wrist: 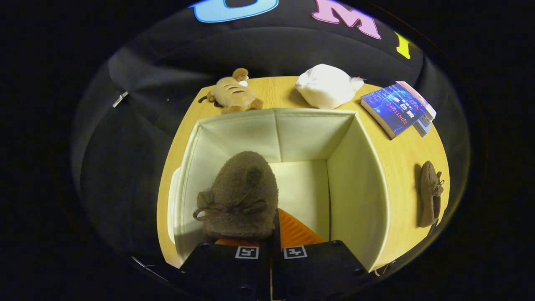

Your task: Open the storage box then place both shoes into the box .Put the left shoe in first, then the right shoe, with the right side of both shoes facing outward in a uniform manner.

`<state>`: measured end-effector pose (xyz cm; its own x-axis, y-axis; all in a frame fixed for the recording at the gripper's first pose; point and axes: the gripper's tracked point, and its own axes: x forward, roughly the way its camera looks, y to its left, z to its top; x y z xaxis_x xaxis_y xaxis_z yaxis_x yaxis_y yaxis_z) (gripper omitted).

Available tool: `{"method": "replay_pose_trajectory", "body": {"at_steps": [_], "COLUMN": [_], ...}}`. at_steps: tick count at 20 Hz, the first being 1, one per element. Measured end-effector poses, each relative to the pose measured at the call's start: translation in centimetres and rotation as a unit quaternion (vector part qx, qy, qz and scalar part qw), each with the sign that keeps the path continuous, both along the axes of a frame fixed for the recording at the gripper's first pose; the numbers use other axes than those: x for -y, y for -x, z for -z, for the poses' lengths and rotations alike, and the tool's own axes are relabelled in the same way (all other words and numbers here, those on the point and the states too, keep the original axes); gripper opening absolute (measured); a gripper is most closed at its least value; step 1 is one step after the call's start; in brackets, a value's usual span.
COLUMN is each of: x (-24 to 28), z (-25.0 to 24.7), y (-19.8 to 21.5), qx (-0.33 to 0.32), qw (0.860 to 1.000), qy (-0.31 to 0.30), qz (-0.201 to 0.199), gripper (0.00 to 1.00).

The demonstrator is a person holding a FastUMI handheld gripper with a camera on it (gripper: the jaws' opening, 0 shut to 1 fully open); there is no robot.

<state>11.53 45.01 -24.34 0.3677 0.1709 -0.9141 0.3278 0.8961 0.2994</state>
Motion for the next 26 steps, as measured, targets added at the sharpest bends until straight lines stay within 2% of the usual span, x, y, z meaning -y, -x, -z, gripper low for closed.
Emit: {"method": "replay_pose_trajectory", "body": {"at_steps": [1, 3, 6, 8, 9, 10, 14, 17, 23, 26], "x": [-0.7, -2.3, -3.4, -3.2, -2.9, -2.7, -1.5, 1.4, 10.3, 16.2], "z": [0.1, -0.3, -2.0, -2.4, -2.5, -3.0, -4.9, -7.4, -13.2, -13.9], "y": [0.2, 0.9, 0.1, 0.1, 0.1, 0.1, 0.7, 0.9, 3.1, 5.5], "qx": [-0.004, -0.018, 0.003, 0.018, 0.024, 0.032, 0.07, 0.137, 0.276, 0.313], "qw": [1.0, 0.997, 0.993, 0.993, 0.993, 0.993, 0.99, 0.984, 0.956, 0.943], "qy": [-0.017, -0.067, -0.116, -0.116, -0.111, -0.113, -0.11, -0.087, -0.041, 0.001], "qz": [-0.005, -0.019, -0.014, -0.028, -0.031, -0.032, -0.06, -0.068, -0.091, -0.114], "gripper": [0.08, 0.18, 0.61, 0.89, 0.9, 0.98, 0.98, 0.99, 0.99, 0.98]}}
